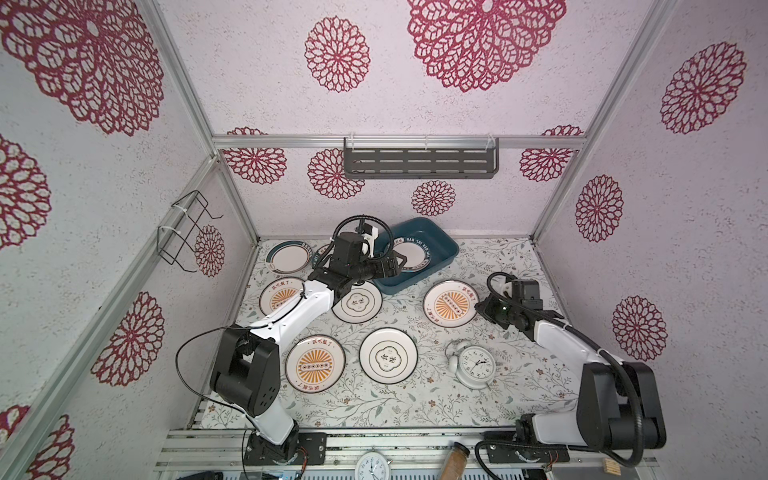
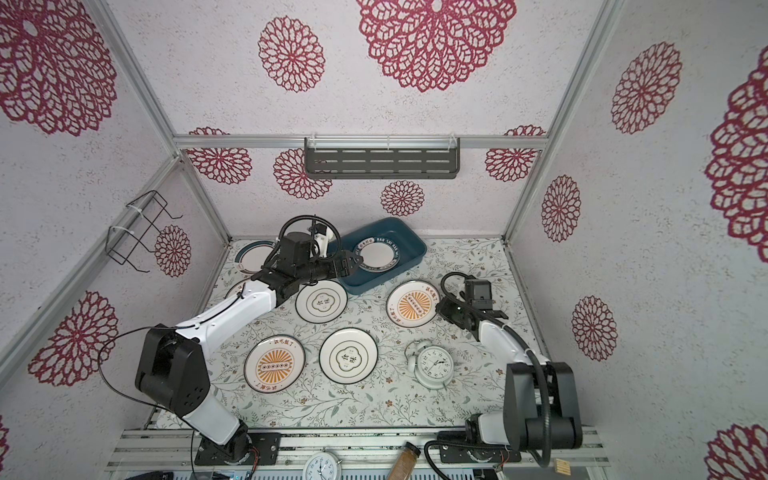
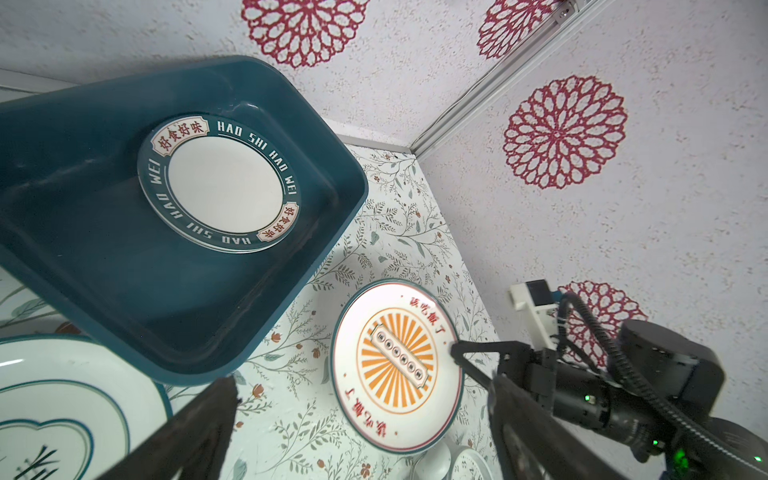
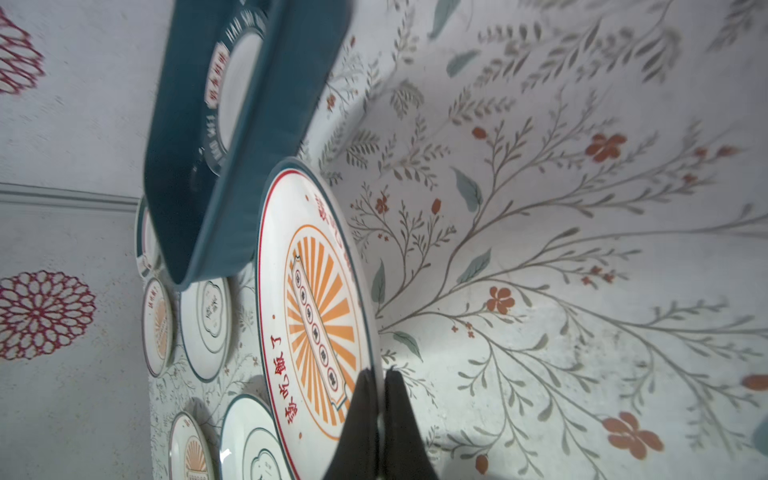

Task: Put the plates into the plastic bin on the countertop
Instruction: 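Lift the sunburst plate toward the left gripper, which grasps its rim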

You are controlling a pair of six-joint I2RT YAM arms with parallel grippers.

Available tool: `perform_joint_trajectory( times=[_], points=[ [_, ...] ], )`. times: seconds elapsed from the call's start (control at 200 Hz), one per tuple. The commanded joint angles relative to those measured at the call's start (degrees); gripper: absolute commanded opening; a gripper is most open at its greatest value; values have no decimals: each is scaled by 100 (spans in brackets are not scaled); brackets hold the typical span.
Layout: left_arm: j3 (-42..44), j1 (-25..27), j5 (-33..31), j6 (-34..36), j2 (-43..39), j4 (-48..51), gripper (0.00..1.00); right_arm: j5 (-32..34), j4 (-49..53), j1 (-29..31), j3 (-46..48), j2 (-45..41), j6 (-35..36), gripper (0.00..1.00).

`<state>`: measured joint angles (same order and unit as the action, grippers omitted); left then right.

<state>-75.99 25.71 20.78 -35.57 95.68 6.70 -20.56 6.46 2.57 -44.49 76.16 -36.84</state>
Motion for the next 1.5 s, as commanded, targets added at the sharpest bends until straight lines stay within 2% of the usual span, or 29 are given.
perform_joint_trajectory(
  times=[0.0, 0.175, 0.36, 0.47, 0.791, 0.876, 1.056, 1.206, 1.486, 1.496],
  points=[
    [-268, -9, 444, 100, 135, 82, 97, -35, 316, -222, -369, -558, 116, 0],
    [-502, 106, 934, 43, 450, 70, 98, -439, 219, -329, -665, -900, -72, 0],
    [-633, 194, 1211, -140, 692, -126, 100, -1090, -746, -303, -649, -1022, -762, 0],
    [-706, 235, 1378, -233, 823, -246, 96, -1198, -1072, -217, -682, -990, -1003, 0],
    [-860, 303, 1640, -441, 1057, -468, 82, -1183, -1322, 179, -901, -800, -1087, 0],
    [-878, 303, 1639, -460, 1076, -485, 75, -1179, -1369, 226, -921, -795, -1106, 0],
    [-909, 307, 1649, -475, 1082, -486, 46, -1138, -1372, 235, -930, -802, -1118, 0],
    [-970, 305, 1640, -472, 1097, -424, 29, -1118, -1504, 252, -922, -802, -1205, 0],
    [-1058, 306, 1605, -473, 1125, -323, 6, -1083, -1567, 295, -930, -718, -1288, 0],
    [-1058, 299, 1601, -469, 1123, -320, 5, -1085, -1568, 296, -930, -721, -1290, 3]
  ],
)
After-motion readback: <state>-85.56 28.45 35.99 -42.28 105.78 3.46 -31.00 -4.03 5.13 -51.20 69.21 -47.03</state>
